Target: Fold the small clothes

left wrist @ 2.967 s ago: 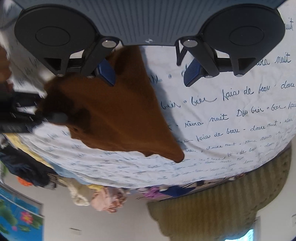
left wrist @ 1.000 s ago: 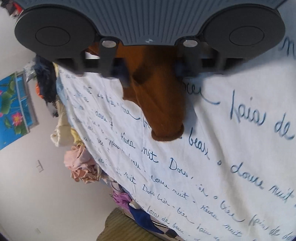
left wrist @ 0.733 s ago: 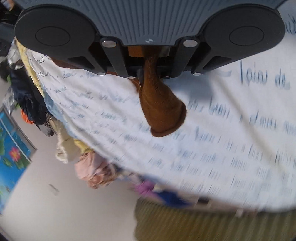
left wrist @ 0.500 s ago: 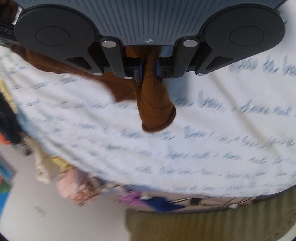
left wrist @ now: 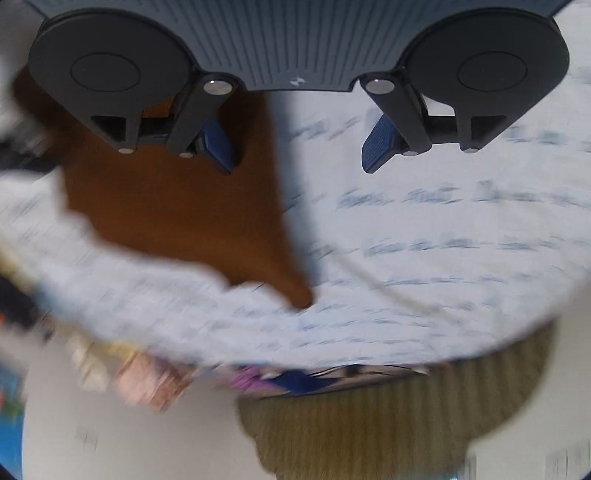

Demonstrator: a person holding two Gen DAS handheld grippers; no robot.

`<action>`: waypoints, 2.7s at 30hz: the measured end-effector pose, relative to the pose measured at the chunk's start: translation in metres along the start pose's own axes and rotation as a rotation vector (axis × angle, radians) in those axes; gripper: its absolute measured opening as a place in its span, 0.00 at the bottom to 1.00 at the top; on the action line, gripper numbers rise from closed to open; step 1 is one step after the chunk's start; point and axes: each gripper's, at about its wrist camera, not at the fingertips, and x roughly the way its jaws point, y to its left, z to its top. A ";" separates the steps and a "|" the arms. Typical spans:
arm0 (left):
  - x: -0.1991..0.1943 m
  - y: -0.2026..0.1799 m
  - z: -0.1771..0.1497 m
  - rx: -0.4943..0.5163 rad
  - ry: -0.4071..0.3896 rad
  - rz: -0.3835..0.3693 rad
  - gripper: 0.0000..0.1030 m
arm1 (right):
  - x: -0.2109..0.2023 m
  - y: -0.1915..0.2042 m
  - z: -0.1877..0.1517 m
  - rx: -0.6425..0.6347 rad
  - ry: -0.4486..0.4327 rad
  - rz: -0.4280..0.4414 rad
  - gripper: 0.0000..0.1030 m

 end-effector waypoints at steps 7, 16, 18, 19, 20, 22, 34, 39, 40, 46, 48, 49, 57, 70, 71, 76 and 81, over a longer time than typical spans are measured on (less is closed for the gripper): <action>-0.042 -0.012 -0.034 0.030 -0.044 -0.026 0.74 | -0.030 -0.002 -0.032 0.095 -0.009 0.122 0.73; -0.053 -0.013 -0.055 -0.001 -0.002 0.010 0.74 | -0.050 0.010 -0.052 0.106 -0.073 0.006 0.73; -0.055 -0.014 -0.057 -0.009 0.005 0.013 0.74 | -0.046 0.013 -0.055 0.088 -0.053 -0.035 0.75; -0.056 -0.014 -0.058 -0.012 0.007 0.014 0.74 | -0.041 0.012 -0.056 0.083 -0.030 -0.080 0.75; -0.058 -0.015 -0.060 -0.014 0.007 0.012 0.74 | -0.040 0.010 -0.059 0.090 -0.021 -0.119 0.75; -0.062 -0.014 -0.063 -0.015 0.001 0.018 0.74 | -0.044 0.004 -0.062 0.133 -0.036 -0.110 0.75; -0.072 -0.014 -0.074 -0.035 0.016 0.032 0.75 | -0.066 0.009 -0.079 0.150 -0.032 -0.070 0.82; -0.078 -0.014 -0.079 -0.035 0.017 0.043 0.75 | -0.072 0.009 -0.084 0.136 -0.037 -0.102 0.83; -0.079 -0.014 -0.080 -0.032 0.017 0.049 0.75 | -0.073 0.008 -0.085 0.131 -0.044 -0.124 0.83; -0.082 -0.015 -0.087 -0.028 0.023 0.057 0.75 | -0.086 0.016 -0.084 0.112 -0.096 -0.082 0.83; -0.085 -0.016 -0.087 -0.028 0.017 0.055 0.75 | -0.084 0.027 -0.080 0.071 -0.094 -0.062 0.83; -0.086 -0.017 -0.087 -0.025 0.016 0.054 0.75 | -0.080 0.032 -0.079 0.048 -0.093 -0.064 0.84; -0.088 -0.018 -0.092 -0.019 0.025 0.061 0.75 | -0.073 0.028 -0.084 0.072 -0.052 -0.144 0.84; -0.085 -0.020 -0.103 -0.034 0.047 0.065 0.75 | -0.076 0.049 -0.106 0.015 -0.027 -0.128 0.90; -0.084 -0.021 -0.104 -0.034 0.050 0.065 0.76 | -0.076 0.050 -0.106 0.012 -0.028 -0.125 0.91; -0.083 -0.024 -0.109 -0.027 0.031 0.067 0.84 | -0.076 0.053 -0.110 -0.001 -0.036 -0.124 0.95; -0.081 -0.025 -0.114 -0.023 0.015 0.070 0.85 | -0.071 0.061 -0.115 -0.071 -0.044 -0.173 0.97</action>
